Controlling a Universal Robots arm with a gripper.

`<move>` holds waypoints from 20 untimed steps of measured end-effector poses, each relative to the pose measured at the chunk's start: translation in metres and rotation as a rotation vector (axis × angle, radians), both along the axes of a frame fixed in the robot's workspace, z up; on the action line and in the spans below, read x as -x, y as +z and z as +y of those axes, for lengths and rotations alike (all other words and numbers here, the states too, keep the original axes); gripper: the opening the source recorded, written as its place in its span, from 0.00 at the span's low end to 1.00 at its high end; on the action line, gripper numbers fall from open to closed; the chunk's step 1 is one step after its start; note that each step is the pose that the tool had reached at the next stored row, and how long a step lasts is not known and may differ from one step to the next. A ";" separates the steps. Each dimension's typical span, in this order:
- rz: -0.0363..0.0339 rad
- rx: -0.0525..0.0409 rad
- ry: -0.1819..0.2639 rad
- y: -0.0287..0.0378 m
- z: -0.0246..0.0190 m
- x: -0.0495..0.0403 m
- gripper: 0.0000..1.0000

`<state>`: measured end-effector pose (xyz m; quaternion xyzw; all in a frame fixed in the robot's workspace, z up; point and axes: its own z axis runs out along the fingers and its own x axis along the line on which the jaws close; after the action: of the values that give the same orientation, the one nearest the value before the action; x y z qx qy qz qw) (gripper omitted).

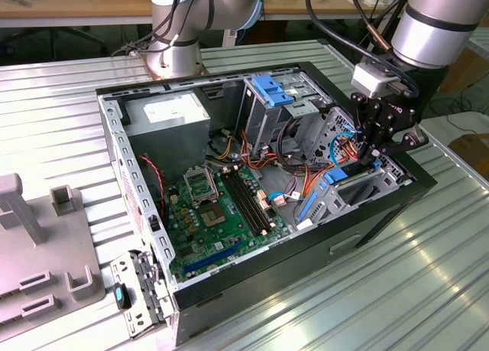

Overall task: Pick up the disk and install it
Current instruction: 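Insert the first disk wire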

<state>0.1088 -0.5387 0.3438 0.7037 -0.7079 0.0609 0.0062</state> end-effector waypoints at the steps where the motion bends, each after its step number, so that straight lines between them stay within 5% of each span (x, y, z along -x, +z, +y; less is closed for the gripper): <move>1: 0.0000 0.0000 0.000 0.0000 0.0000 0.0000 0.17; 10: -0.0001 -0.0009 -0.003 0.0031 0.0001 0.0000 0.17; 20: 0.0000 -0.0150 -0.003 0.0024 0.0004 -0.0003 0.17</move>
<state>0.1091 -0.5382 0.3462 0.7028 -0.7093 0.0556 0.0010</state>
